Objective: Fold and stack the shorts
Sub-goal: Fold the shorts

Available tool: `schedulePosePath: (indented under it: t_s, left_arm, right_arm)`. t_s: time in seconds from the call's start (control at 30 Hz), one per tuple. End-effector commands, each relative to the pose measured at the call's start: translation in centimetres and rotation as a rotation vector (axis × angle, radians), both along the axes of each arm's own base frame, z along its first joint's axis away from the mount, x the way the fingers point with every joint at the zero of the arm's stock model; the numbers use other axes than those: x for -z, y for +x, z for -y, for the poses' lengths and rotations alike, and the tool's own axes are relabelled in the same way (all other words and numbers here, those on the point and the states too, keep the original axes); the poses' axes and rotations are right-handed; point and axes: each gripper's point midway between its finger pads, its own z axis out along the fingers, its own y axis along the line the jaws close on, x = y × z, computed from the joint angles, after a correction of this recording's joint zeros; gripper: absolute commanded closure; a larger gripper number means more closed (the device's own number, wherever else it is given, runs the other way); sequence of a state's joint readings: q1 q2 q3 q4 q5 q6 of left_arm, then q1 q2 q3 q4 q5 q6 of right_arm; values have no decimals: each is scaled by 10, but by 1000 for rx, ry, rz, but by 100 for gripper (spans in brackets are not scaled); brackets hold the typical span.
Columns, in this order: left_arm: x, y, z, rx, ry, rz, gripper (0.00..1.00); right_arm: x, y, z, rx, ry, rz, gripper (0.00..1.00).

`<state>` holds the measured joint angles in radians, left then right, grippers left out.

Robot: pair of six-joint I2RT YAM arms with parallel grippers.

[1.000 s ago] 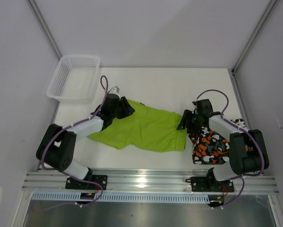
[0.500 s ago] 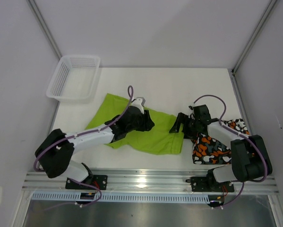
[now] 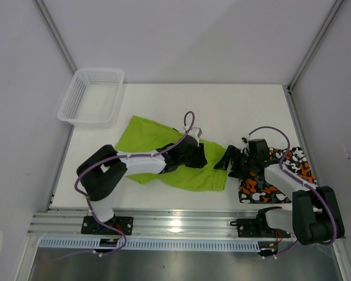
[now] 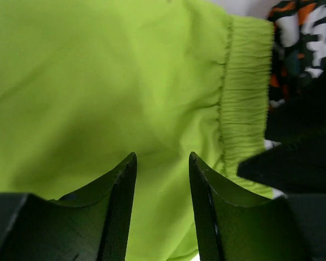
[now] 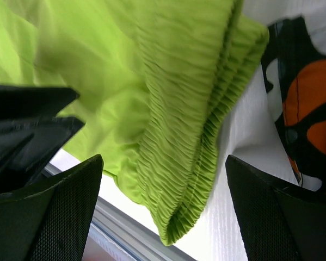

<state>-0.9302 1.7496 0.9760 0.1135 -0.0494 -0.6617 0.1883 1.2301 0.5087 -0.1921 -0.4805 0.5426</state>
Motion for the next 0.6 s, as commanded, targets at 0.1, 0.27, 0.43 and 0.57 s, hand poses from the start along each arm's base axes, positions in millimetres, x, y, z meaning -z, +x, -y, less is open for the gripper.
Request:
schedulePosePath:
  t_s: [0.1,0.27,0.43,0.57]
  left_arm:
    - [25,12,0,-73,116,-68,56]
    - [46,8,-9,-97,177,-109,55]
    - [58,5,-12,-94,201,-134,56]
    - [63,5,-14,-97,221,-133,57]
  right_arm:
    - [13,-1,-3,-9,43,18,8]
    - [12,3,-14,-35,145,75,10]
    - [14,4,-16,-30,169,78,20]
    - [15,3,-16,-29,176,96,25]
